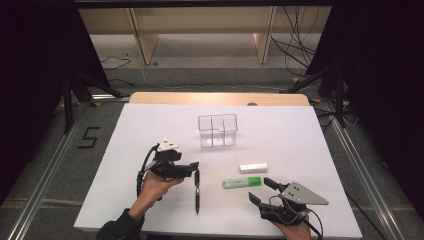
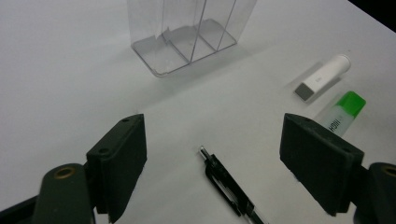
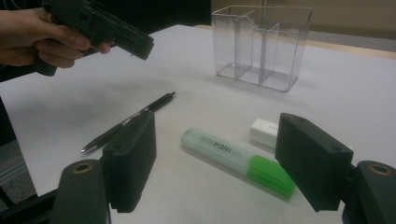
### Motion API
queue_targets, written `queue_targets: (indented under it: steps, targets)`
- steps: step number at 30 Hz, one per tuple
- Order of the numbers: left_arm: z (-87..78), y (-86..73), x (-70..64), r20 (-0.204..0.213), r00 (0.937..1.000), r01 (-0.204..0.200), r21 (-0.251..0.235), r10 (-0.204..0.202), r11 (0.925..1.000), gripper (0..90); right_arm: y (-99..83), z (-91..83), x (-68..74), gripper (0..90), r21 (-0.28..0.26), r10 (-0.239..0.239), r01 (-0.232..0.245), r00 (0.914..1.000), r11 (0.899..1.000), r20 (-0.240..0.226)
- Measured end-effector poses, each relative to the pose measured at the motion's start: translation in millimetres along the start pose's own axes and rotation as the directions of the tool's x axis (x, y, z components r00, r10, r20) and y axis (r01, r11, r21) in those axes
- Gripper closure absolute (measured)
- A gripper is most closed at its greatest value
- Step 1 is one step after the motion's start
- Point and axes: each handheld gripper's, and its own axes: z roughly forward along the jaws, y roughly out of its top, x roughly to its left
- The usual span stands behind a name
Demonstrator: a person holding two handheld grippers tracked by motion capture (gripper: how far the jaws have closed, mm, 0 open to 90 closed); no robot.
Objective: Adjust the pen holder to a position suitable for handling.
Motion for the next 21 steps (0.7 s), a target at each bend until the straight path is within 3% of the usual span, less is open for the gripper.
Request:
queue_targets:
  steps: [21]
  targets:
    - [-11.8,-23.0,-6.0,0.012,0.9999,0.009,0.021,-0.009,0.9997,20.9,-0.3,2.4,4.8,30.0,0.013,-0.007,0.006,0.9999,1.0,0.015]
